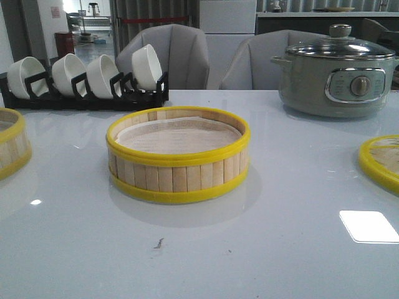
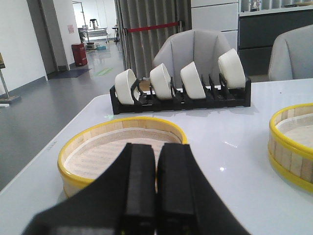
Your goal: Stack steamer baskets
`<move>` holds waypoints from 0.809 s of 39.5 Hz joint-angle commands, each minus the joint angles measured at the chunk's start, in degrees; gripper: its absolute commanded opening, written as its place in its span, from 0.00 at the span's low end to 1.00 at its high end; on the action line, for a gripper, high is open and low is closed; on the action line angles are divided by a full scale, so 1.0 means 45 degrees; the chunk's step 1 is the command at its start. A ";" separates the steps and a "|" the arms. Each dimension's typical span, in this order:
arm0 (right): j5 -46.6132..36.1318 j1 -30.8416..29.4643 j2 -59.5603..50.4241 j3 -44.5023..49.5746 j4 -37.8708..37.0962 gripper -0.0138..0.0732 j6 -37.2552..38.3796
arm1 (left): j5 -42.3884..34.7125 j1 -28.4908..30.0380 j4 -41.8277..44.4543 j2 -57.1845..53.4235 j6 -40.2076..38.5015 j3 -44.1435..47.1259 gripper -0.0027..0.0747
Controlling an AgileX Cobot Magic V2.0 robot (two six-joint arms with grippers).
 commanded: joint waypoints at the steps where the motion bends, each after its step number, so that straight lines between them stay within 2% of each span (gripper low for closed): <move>1: -0.1080 -0.0052 -0.0249 -0.0194 -0.0045 0.20 -0.0021 | -0.1012 0.0027 -0.0018 -0.0142 -0.0102 0.0001 0.14; 14: -0.1080 -0.0052 -0.0249 -0.0194 -0.0045 0.20 -0.0021 | -0.0817 0.0027 -0.0046 -0.0142 -0.0102 -0.0050 0.14; 18: -0.1080 -0.0052 -0.0249 -0.0194 -0.0045 0.20 -0.0021 | -0.0715 0.0027 -0.0497 0.0335 -0.0134 -0.0766 0.14; 24: -0.1080 -0.0052 -0.0249 -0.0194 -0.0045 0.20 -0.0021 | 0.0310 0.0027 -0.0727 0.2578 -0.0134 -0.3748 0.14; 28: -0.1080 -0.0052 -0.0249 -0.0194 -0.0045 0.20 -0.0021 | 0.1112 0.0001 -0.0705 0.4716 -0.0134 -0.6551 0.14; 32: -0.1080 -0.0052 -0.0249 -0.0194 -0.0045 0.20 -0.0021 | 0.2968 -0.0019 -0.0748 0.6809 -0.0134 -0.9528 0.14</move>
